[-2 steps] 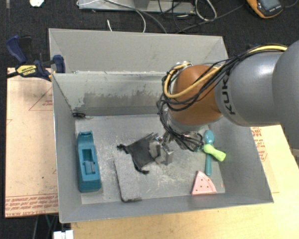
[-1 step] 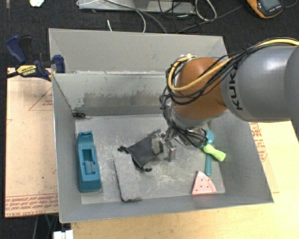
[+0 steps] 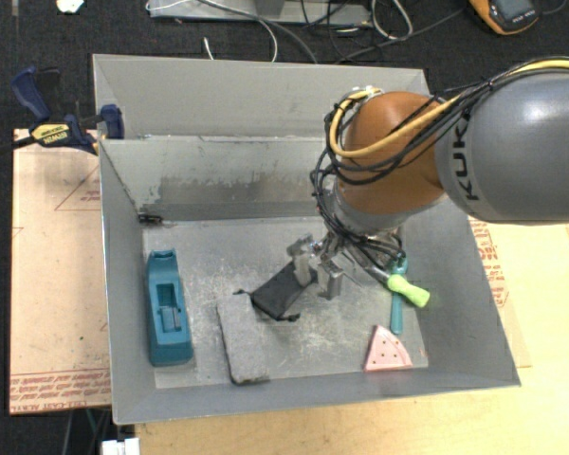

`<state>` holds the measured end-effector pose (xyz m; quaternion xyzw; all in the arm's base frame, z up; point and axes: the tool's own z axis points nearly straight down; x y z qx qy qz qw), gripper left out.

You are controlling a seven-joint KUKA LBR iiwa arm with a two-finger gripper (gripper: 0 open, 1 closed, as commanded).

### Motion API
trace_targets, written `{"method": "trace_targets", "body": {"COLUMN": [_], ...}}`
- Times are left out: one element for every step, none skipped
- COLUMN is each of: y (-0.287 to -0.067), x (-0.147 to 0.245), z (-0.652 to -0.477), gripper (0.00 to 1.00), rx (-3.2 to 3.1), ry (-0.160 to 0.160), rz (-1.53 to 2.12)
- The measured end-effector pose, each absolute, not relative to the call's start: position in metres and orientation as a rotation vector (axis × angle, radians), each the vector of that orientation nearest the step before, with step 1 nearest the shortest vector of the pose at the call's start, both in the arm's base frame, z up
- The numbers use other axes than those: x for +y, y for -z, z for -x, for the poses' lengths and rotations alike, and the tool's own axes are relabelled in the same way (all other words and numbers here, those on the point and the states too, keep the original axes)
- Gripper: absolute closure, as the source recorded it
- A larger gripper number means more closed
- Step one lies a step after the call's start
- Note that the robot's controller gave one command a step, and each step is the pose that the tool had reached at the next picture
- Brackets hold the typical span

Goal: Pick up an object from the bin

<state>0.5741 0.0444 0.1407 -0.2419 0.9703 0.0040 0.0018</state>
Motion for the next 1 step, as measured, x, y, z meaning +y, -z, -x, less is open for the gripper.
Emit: {"method": "trace_targets", "body": {"y": [-0.1777], "x": [0.0447], "z": [-0.5750], "gripper": [1.00], "rx": [3.042], "ry": [-0.012], "rz": [0.756]}}
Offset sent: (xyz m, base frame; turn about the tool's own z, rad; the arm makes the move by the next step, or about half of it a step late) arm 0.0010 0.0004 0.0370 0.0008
